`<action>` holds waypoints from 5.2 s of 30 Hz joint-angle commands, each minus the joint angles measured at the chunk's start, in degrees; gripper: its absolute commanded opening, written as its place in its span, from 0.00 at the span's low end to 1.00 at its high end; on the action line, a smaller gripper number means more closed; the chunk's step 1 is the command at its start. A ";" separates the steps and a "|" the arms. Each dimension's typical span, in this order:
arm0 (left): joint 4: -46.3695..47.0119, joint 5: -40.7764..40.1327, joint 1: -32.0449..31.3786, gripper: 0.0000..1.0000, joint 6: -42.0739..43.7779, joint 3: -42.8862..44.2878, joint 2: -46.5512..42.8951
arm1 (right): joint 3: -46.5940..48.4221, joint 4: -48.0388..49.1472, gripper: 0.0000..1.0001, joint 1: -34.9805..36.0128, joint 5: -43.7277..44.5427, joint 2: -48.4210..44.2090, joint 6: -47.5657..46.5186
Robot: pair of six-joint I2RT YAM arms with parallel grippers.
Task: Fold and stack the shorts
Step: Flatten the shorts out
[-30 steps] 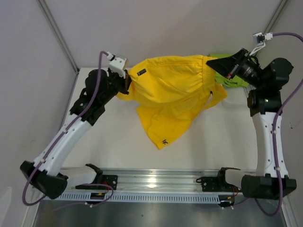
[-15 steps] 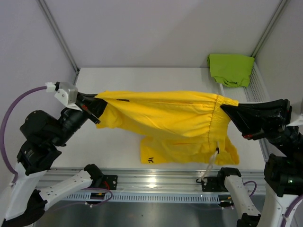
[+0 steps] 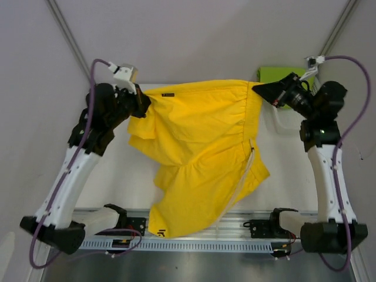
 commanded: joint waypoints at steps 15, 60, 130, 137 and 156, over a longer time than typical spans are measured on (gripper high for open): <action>4.33 2.74 6.20 0.00 1.97 10.41 49.04 | 3.43 18.37 0.00 3.89 12.12 41.56 -0.42; 26.98 18.81 20.53 0.88 -23.69 10.69 61.45 | -4.62 28.47 0.61 19.08 26.18 54.43 -1.30; 43.08 4.14 19.56 0.63 -42.77 -0.57 60.57 | -26.08 37.62 0.41 37.29 35.16 48.44 -4.73; 42.73 3.70 19.56 0.59 -42.50 1.46 62.15 | -25.82 37.71 0.41 36.93 34.63 48.88 -4.37; 46.41 3.52 19.56 0.38 -44.26 5.67 67.07 | -26.08 38.59 0.38 36.23 33.57 49.50 -3.50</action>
